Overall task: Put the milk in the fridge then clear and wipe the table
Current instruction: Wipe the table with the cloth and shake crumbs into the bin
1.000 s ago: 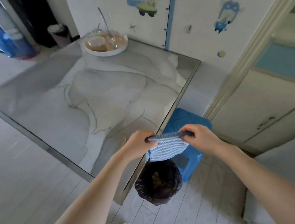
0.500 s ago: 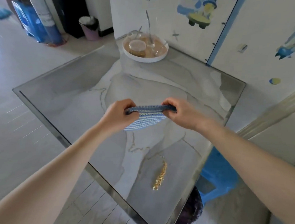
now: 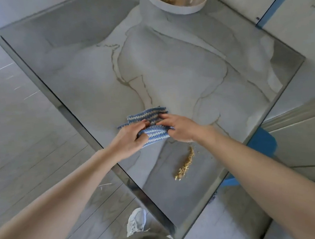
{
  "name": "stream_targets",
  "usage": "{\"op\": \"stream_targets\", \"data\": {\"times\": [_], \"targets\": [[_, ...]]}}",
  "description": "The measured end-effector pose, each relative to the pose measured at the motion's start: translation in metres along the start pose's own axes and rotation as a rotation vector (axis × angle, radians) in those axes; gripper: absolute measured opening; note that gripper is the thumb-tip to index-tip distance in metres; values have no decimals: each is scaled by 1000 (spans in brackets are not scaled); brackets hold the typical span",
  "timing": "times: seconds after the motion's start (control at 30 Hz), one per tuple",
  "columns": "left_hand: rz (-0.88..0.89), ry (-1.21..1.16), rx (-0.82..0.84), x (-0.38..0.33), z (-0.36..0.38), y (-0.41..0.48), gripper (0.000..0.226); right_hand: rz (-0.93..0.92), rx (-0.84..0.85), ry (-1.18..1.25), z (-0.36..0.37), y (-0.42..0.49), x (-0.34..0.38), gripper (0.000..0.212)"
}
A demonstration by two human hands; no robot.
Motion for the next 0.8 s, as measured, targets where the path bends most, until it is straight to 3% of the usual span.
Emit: {"op": "stream_targets", "data": {"times": [0.2, 0.5, 0.8], "targets": [[-30, -7, -14, -14, 41, -43, 46, -51, 49, 51, 19, -27, -1, 45], [-92, -115, -109, -48, 104, -89, 47, -73, 89, 218, 37, -95, -10, 35], [-138, -213, -42, -87, 150, -104, 48, -50, 48, 59, 40, -143, -47, 44]]}}
Point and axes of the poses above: each hand's wrist, its own y-axis towards the middle knuckle, its own z-axis out of the palm, x = y × z, the point moved 10 cm from there along y, towards the middle knuckle, and after that the axes turned 14 degrees about -z, right-handed, at the moved point
